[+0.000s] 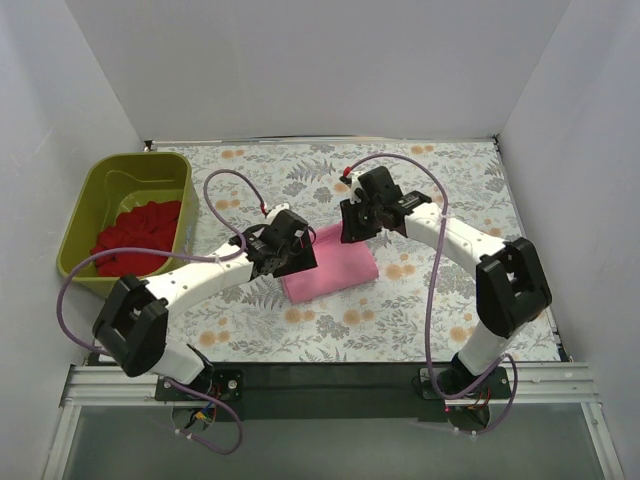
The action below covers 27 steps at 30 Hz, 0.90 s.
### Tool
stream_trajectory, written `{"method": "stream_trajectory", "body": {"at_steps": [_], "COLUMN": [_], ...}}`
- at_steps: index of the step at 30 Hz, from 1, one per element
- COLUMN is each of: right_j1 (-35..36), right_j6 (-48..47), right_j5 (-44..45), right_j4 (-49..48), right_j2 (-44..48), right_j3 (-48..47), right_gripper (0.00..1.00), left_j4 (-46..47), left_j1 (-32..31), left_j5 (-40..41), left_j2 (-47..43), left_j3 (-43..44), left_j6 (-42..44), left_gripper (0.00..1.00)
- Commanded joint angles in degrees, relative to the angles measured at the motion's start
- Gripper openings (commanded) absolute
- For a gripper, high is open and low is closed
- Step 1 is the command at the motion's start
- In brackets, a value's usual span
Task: Fold and stack the t-shirts
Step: Fold the tshirt
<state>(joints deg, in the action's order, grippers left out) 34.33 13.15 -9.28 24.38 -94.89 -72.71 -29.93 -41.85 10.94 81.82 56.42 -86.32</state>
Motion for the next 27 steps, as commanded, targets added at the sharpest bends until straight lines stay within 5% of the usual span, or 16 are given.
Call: {"method": "stream_trajectory", "body": {"at_steps": [1,6,13,18,21,27], "right_j1": [-0.3,-0.8,-4.6,-4.8,-4.8,-4.4], "right_j6": [-0.5,-1.4,1.0,3.1,8.2,15.3], "right_j5": [-3.5,-3.5,-7.7,-19.9,-30.6,-36.4], "right_j4": [-4.8,-5.0,-6.0,-11.9,-20.7,-35.0], "right_j2": [-4.0,-13.0,-18.1,-8.6,-3.7,-1.9], "right_j3": [-0.9,-9.3,-17.6,-7.2,3.8,16.4], "right_gripper": [0.28,0.24,0.28,0.31,0.32,0.32], "left_j4": [1.3,2.6,1.8,0.4,1.9,13.0], "left_j1": [0.0,0.0,0.0,0.0,-0.1,-0.1], "left_j5": [0.1,-2.3,-1.8,0.3,-1.3,-7.4], "left_j2": [2.9,6.7,3.9,-4.6,-7.2,-4.0], "left_j3": [-2.1,-4.0,-8.7,-7.4,-6.8,-10.5], "left_j6": [-1.3,-1.2,-2.4,-4.2,-4.6,-7.8], "left_gripper": [0.54,0.44,0.45,0.60,0.61,0.43]}}
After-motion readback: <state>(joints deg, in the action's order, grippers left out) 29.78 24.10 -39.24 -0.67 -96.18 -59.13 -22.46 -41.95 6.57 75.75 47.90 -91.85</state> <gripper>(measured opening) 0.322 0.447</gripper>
